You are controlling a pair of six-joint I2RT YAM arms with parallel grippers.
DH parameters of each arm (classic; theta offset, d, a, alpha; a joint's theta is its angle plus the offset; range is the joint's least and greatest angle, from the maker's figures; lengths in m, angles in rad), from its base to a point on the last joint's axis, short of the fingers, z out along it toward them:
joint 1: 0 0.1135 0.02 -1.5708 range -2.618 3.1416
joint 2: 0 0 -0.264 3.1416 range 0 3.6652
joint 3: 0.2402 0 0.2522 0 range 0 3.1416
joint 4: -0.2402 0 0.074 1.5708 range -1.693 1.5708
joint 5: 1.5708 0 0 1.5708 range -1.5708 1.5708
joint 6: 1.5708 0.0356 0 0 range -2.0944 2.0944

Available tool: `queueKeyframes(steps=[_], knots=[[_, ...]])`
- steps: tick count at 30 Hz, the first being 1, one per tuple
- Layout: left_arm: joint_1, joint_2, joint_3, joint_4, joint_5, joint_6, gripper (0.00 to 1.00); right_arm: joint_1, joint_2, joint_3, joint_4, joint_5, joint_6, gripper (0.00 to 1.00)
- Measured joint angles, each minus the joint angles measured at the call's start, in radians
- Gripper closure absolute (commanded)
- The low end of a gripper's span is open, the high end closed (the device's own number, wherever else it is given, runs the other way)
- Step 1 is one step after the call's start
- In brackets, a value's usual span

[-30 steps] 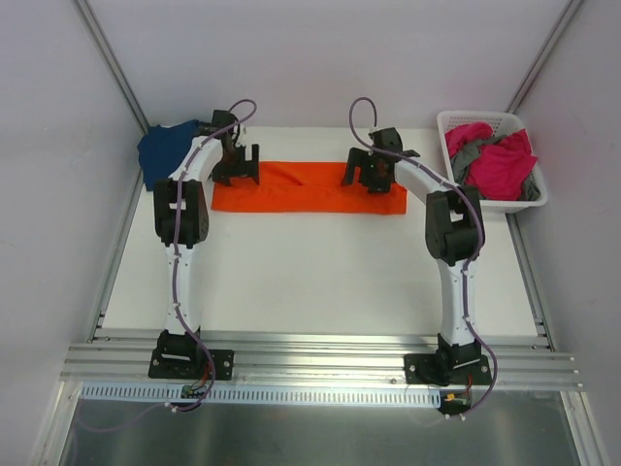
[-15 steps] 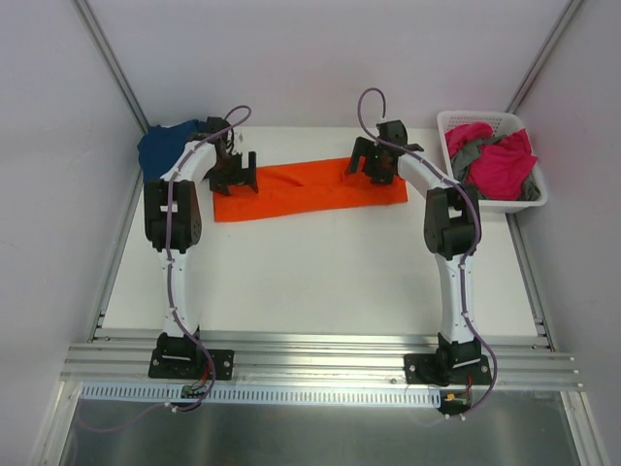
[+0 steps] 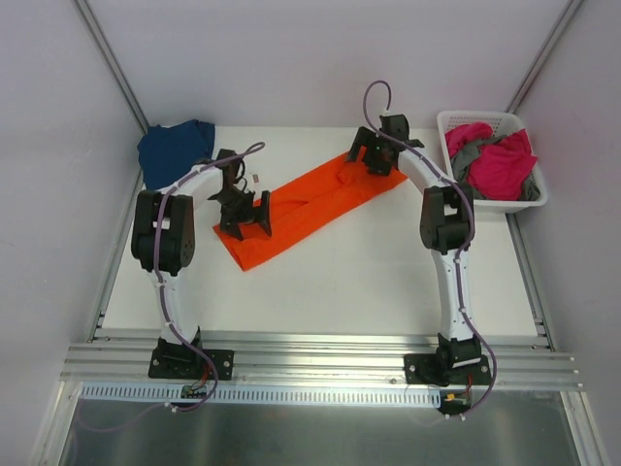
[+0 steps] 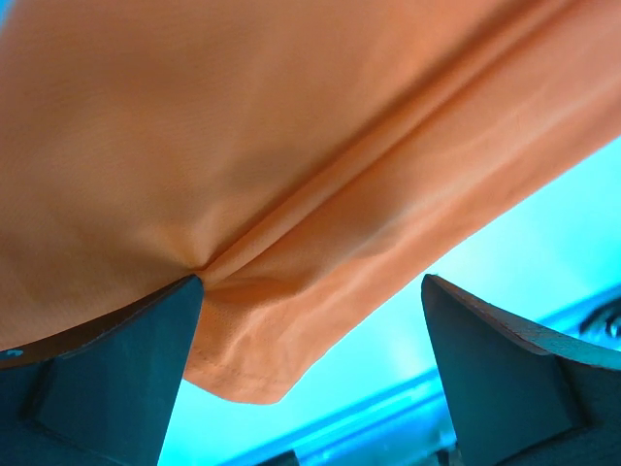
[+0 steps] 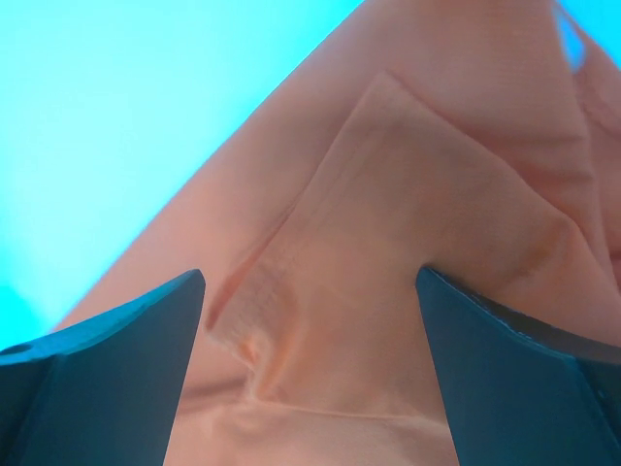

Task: Fold and stack the t-shirts
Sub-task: Fold the tshirt

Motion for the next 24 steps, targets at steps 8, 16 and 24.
queueKeyframes(steps=[8,16,24], knots=[[-0.101,-0.06,-0.114,-0.041,0.053,-0.02,0.01,0.007,0.06,0.084,0.021,-0.038,0.03,0.03],[-0.217,-0.087,-0.168,-0.058,0.071,-0.035,0.01,0.025,0.093,0.121,0.052,-0.065,0.072,0.03],[-0.391,-0.084,-0.17,-0.071,0.089,-0.054,0.01,0.075,0.13,0.164,0.092,-0.071,0.109,0.03]])
